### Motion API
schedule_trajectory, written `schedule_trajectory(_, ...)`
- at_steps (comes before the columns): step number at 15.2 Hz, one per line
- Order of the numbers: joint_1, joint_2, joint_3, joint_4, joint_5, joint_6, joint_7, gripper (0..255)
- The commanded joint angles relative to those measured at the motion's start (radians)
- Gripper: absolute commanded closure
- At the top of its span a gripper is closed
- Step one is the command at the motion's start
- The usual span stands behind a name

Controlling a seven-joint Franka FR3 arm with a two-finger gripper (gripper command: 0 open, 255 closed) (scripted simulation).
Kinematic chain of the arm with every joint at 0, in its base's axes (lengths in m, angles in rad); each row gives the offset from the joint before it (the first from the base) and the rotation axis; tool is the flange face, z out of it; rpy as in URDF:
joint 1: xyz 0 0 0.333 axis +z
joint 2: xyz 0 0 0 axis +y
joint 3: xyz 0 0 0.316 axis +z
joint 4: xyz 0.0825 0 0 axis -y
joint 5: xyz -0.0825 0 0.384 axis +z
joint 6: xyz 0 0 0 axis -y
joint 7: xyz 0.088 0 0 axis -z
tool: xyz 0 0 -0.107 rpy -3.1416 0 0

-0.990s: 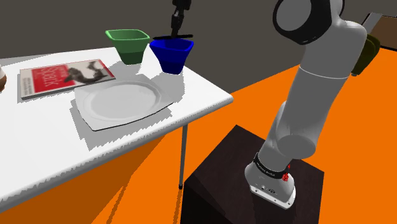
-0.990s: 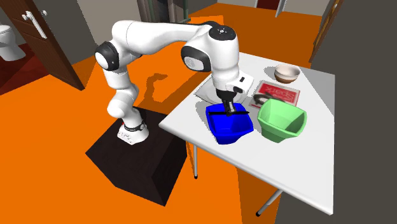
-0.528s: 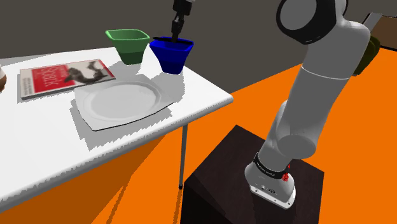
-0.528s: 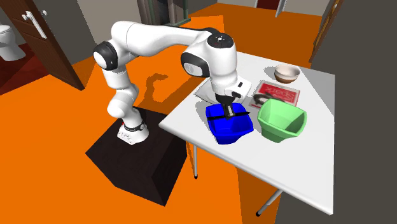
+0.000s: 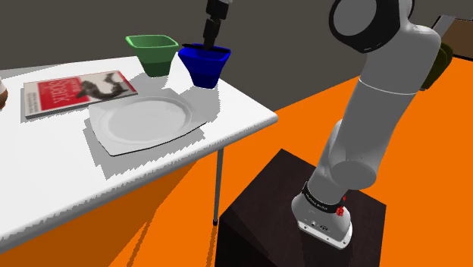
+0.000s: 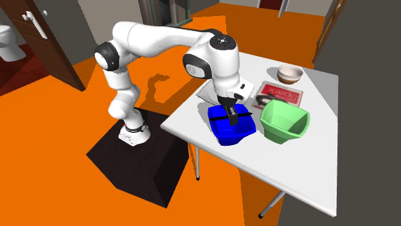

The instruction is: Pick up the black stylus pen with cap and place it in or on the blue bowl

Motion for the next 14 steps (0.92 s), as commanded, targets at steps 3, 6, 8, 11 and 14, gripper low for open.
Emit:
schedule_trajectory(3, -0.004, 0.005, -0.003, 0.038, 0.001, -0.034, 0.002, 0)
schedule_trajectory(6, -0.019, 0.023, -0.013, 0.153, 0.01, -0.135, 0.002, 0)
schedule_trajectory(8, -0.019, 0.023, -0.013, 0.153, 0.01, -0.135, 0.002, 0)
schedule_trajectory(11, -0.019, 0.023, -0.013, 0.153, 0.01, -0.135, 0.002, 0)
schedule_trajectory(14, -0.019, 0.023, -0.013, 0.153, 0.01, -0.135, 0.002, 0)
